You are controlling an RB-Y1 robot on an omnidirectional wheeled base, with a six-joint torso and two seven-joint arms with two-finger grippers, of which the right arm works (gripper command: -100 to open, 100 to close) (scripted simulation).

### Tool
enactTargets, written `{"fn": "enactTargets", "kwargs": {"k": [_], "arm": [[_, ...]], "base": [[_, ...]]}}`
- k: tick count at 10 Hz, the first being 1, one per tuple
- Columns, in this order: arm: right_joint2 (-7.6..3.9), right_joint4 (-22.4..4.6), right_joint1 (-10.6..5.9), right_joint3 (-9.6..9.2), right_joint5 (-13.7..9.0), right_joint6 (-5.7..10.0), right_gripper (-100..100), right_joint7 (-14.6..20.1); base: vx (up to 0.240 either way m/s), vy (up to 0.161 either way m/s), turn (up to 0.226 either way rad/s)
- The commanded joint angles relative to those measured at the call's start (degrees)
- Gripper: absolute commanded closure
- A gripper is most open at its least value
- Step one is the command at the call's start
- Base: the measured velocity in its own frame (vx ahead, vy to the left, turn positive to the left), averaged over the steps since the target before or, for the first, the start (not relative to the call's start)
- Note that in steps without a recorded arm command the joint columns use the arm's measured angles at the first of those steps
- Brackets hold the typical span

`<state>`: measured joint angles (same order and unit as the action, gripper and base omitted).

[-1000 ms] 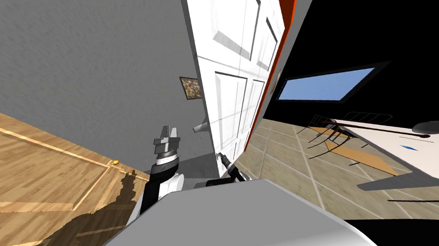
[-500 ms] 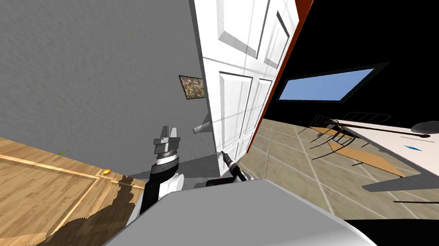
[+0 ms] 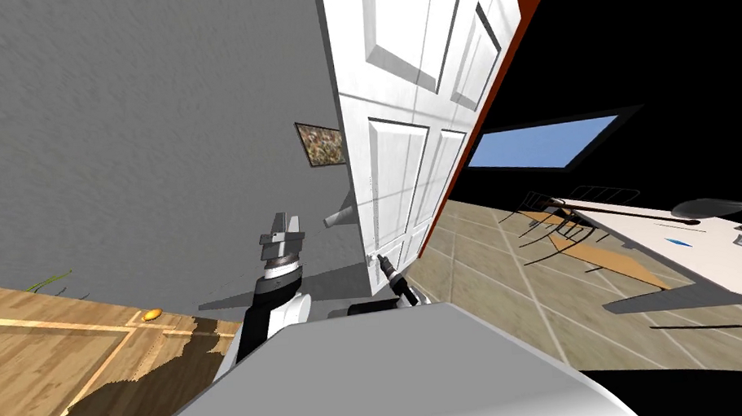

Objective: Push the door open

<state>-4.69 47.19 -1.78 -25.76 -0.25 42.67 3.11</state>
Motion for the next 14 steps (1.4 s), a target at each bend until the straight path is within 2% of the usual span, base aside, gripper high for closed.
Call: {"fn": "enactTargets", "kwargs": {"k": [1, 7, 14], "arm": [[-0.07, 0.47, 0.36, -0.35, 0.04, -0.17, -100, 0.18], [0.18, 1.76, 1.25, -1.23, 0.02, -0.21, -100, 0.62], [0.57, 0.48, 0.87, -0.19, -0.16, 0.89, -100, -0.09]], "base": [[-0.217, -0.057, -0.017], [-0.193, -0.049, -0.025], [0.173, 0.093, 0.025]]}}
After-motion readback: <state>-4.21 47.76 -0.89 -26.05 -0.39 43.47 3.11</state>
